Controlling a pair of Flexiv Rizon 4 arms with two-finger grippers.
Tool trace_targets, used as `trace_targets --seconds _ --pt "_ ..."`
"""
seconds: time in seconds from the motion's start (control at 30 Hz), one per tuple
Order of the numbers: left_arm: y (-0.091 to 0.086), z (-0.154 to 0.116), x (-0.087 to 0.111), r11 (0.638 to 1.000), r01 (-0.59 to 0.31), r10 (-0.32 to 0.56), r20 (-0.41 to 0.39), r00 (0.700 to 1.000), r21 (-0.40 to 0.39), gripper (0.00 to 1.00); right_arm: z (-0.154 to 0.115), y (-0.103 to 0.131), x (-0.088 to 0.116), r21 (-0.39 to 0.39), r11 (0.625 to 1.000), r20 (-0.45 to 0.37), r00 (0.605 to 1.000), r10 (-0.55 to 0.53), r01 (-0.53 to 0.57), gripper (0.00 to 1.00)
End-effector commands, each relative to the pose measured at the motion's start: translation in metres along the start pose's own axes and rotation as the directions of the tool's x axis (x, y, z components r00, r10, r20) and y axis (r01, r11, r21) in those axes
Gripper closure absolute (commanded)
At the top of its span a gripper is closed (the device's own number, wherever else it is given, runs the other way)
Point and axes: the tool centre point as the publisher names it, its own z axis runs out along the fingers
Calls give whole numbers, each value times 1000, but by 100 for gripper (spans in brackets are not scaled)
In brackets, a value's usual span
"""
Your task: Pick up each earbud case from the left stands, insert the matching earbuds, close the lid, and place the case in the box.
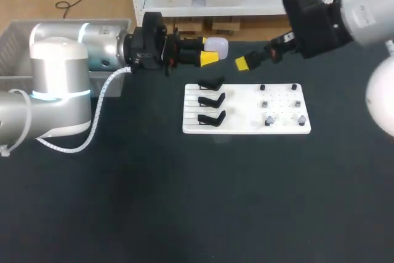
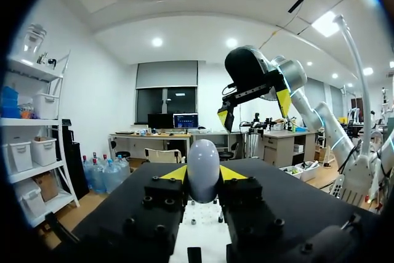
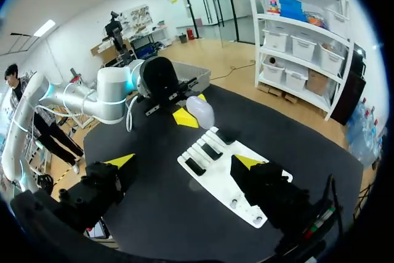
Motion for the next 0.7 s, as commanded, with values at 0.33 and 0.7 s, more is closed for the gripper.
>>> trace_targets --seconds 0.33,0.7 --pt "-1 0 0 1000 -1 1 0 1000 -4 100 43 -14 -18 -37 999 -50 999 -5 3 0" --pt "-1 0 0 1000 -1 1 0 1000 -4 100 59 -22 -24 -36 999 -65 998 3 -6 0"
